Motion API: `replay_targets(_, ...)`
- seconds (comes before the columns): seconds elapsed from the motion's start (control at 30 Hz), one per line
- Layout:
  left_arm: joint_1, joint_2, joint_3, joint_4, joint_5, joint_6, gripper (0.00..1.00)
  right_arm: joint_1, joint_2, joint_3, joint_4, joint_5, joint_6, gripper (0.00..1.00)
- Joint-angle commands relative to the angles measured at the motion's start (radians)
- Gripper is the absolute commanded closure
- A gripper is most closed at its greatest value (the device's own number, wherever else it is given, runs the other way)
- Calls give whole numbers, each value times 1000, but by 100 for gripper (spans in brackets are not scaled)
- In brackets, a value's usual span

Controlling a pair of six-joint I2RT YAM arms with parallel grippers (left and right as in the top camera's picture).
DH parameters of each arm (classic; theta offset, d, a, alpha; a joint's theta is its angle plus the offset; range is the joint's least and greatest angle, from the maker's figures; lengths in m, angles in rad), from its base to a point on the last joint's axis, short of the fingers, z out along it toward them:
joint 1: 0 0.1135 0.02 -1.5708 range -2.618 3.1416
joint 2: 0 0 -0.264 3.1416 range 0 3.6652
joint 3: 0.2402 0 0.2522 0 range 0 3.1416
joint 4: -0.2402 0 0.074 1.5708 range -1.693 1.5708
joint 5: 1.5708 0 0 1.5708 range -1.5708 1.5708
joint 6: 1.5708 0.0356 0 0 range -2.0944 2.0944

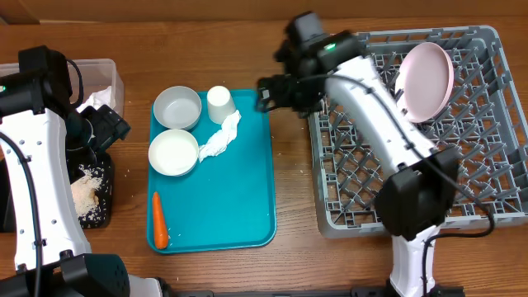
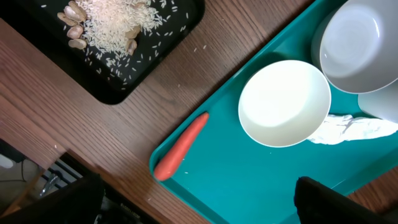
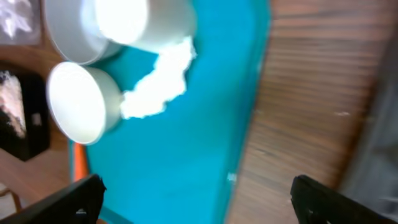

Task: Sort waste into correct bins and load items into the dishwasher rack
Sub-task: 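Carry the fork right and insert it into the dish rack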

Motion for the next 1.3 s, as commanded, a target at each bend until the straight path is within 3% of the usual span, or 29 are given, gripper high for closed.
replay_targets(0.0, 3, -15, 4, -1, 3, -20, 0, 75, -16, 18, 18, 160, 272, 0)
replay_targets(0.17, 3, -15, 4, -1, 3, -20, 0, 170, 23, 18, 76, 260, 397, 2)
replay_targets(0.33, 3, -15, 4, -1, 3, -20, 0, 214, 106, 18, 148, 258, 422, 7)
replay_targets(0.63, 3, -15, 4, -1, 3, -21, 0, 214, 183, 19, 166, 254, 424, 7)
replay_targets(0.87, 3, -15, 4, -1, 3, -20, 0, 212, 85, 28, 142, 255, 388, 6)
replay_targets(1.07, 3, -15, 4, -1, 3, -20, 0, 183, -64, 28, 104, 313, 379, 0)
replay_targets(1.27, 3, -15, 4, -1, 3, -20, 0, 6, -189, 28, 1, 382, 389, 0)
